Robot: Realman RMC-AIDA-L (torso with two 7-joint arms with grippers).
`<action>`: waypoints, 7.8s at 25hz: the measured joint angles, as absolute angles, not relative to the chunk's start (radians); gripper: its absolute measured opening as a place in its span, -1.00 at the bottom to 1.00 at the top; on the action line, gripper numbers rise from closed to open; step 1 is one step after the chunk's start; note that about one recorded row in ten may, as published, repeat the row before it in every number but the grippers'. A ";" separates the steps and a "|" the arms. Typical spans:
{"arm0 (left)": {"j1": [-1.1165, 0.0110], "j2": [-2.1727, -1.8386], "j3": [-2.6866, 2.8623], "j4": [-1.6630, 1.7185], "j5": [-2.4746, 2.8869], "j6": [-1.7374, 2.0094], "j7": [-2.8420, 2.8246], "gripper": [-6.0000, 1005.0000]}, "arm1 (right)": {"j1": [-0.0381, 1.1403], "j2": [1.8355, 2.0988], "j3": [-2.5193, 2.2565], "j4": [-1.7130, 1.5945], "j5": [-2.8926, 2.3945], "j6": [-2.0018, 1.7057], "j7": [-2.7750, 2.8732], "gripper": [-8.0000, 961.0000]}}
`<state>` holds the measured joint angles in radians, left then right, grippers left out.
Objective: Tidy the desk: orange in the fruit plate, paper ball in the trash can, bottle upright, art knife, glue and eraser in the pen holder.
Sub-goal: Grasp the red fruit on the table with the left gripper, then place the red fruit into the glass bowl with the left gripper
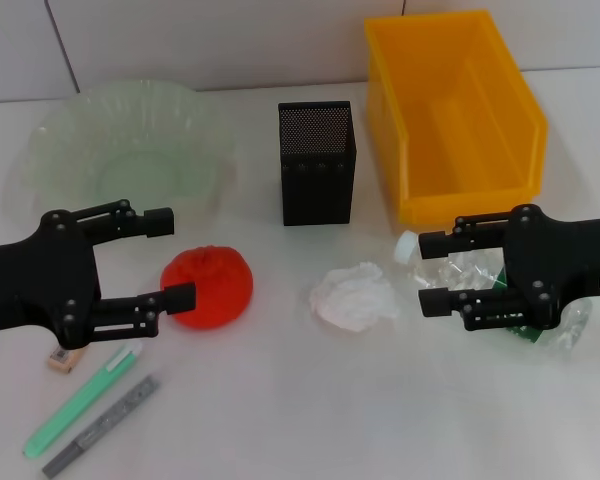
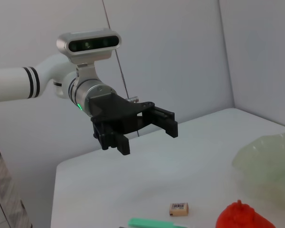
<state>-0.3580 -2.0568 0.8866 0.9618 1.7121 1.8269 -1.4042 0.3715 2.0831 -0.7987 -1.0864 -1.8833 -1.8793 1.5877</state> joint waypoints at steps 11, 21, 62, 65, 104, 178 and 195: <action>-0.382 -2.064 0.887 0.956 1.767 1.764 -1.422 0.60 | 0.360 2.083 -0.798 -1.112 -1.882 -1.882 1.588 0.36; -0.416 -2.067 0.892 0.895 1.789 1.642 -1.420 0.59 | 0.359 2.083 -0.798 -1.112 -1.882 -1.882 1.594 0.36; -0.410 -2.073 1.121 0.764 1.783 1.254 -1.402 0.57 | 0.359 2.083 -0.798 -1.110 -1.871 -1.891 1.597 0.36; -0.410 -2.073 1.121 0.764 1.783 1.254 -1.402 0.57 | 0.359 2.083 -0.799 -1.109 -1.871 -1.891 1.597 0.36; -0.431 -2.070 1.233 0.716 1.750 1.080 -1.432 0.23 | 0.362 2.082 -0.798 -1.106 -1.871 -1.891 1.597 0.36; -0.513 -2.072 1.140 0.801 1.524 0.835 -1.308 -0.57 | 0.352 2.082 -0.773 -1.112 -1.871 -1.895 1.596 0.35; -0.546 -2.074 1.144 0.716 1.493 0.704 -1.234 -0.54 | 0.348 2.082 -0.773 -1.112 -1.870 -1.896 1.597 0.35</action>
<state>-0.5462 -2.0739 1.1443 0.7159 1.4928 0.7037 -1.2344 0.3481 2.0816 -0.7731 -1.1121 -1.8699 -1.8961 1.5969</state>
